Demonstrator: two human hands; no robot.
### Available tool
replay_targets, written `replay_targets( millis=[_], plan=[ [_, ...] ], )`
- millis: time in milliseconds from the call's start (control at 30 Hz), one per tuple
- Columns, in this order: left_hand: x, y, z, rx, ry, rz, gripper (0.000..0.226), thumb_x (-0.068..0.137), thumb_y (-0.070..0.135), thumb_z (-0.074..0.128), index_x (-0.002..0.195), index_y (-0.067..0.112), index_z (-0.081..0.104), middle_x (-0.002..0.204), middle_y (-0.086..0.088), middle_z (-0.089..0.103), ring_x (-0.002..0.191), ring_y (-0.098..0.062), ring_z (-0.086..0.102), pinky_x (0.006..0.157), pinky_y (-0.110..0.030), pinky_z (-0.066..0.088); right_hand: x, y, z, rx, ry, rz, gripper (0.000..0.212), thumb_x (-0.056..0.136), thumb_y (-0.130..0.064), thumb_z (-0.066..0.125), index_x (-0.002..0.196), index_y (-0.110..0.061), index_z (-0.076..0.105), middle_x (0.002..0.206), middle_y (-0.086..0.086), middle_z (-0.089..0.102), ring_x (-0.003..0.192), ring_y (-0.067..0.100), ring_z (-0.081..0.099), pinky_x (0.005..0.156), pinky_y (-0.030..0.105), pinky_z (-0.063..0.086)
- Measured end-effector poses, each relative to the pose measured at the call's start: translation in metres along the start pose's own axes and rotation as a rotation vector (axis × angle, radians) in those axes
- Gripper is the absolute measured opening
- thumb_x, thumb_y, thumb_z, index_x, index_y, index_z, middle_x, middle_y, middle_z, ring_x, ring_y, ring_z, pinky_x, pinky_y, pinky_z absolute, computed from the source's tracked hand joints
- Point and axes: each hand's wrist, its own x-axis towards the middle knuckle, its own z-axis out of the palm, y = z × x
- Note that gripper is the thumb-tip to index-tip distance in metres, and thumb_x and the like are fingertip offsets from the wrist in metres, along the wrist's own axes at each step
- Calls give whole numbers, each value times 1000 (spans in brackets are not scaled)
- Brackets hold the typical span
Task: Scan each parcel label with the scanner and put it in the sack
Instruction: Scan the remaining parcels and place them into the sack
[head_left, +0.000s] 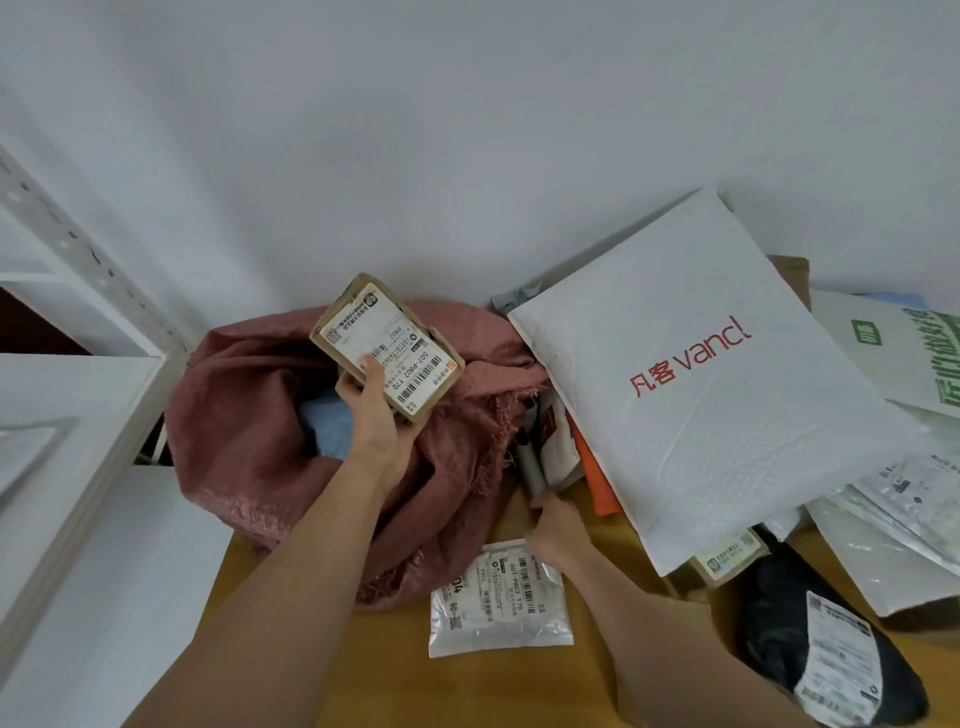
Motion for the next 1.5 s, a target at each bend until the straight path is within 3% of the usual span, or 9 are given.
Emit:
replay_targets(
  millis=[167, 300, 567, 733, 867, 1033, 1167, 1333, 1500],
  plan=[
    [6, 2, -5, 19, -24, -16, 30, 99, 45, 47, 123, 33, 36, 121, 5, 64, 107, -18, 66, 88, -52, 54, 8, 5, 10, 125, 89, -31, 24, 90, 0, 52, 104, -20, 51, 99, 5, 63, 79, 13, 58, 64, 24, 46],
    [9, 2, -5, 22, -47, -37, 30, 99, 45, 47, 124, 33, 36, 124, 3, 64, 110, -20, 65, 88, -52, 53, 12, -12, 6, 258, 154, -49, 35, 95, -19, 58, 122, -15, 37, 99, -2, 59, 82, 19, 61, 63, 26, 44],
    [6, 7, 2, 12, -26, -36, 36, 99, 46, 47, 129, 31, 33, 126, 1, 62, 111, -21, 64, 87, -53, 54, 13, -32, -24, 32, 121, -33, 32, 102, -30, 42, 87, -6, 56, 62, -1, 47, 55, 12, 46, 46, 22, 27],
    [-1, 6, 12, 8, 25, -45, 38, 99, 45, 46, 130, 30, 31, 126, 1, 61, 111, -20, 63, 90, -53, 52, 1, -47, -56, 86, 146, -67, 37, 96, -33, 52, 67, -10, 50, 63, 5, 57, 51, 19, 54, 47, 27, 41],
    [-13, 4, 24, 5, 44, -45, 32, 100, 45, 46, 125, 33, 30, 125, 0, 60, 110, -21, 62, 91, -54, 52, -15, -58, -89, 129, 38, -4, 35, 91, -31, 55, 68, -6, 59, 34, -2, 54, 29, 11, 53, 38, 17, 44],
    [-37, 0, 44, -21, 57, -33, 39, 100, 44, 47, 129, 30, 26, 119, 1, 63, 108, -22, 64, 90, -56, 51, -35, -58, -130, 183, -25, 65, 27, 86, -26, 65, 75, -3, 56, 49, 9, 63, 31, 14, 57, 34, 18, 44],
    [-65, -6, 63, -39, 90, 2, 41, 99, 44, 49, 131, 31, 27, 115, 3, 64, 106, -22, 64, 87, -54, 53, -56, -46, -160, 257, -31, 15, 22, 90, -25, 62, 80, -8, 51, 77, 13, 64, 52, 23, 67, 56, 31, 61],
    [-99, -17, 92, -81, 158, 82, 48, 98, 47, 49, 136, 32, 25, 119, 4, 63, 108, -21, 64, 90, -56, 50, -85, -22, -202, 231, -53, -47, 24, 90, -27, 63, 91, -5, 54, 84, 14, 65, 45, 18, 63, 40, 21, 49],
    [-127, -18, 111, -141, 203, 210, 44, 97, 45, 52, 131, 29, 30, 128, 0, 61, 112, -23, 64, 92, -57, 50, -102, 3, -234, 76, -79, -153, 24, 90, -27, 62, 84, -4, 58, 69, 14, 68, 45, 17, 61, 44, 21, 51]
  ],
)
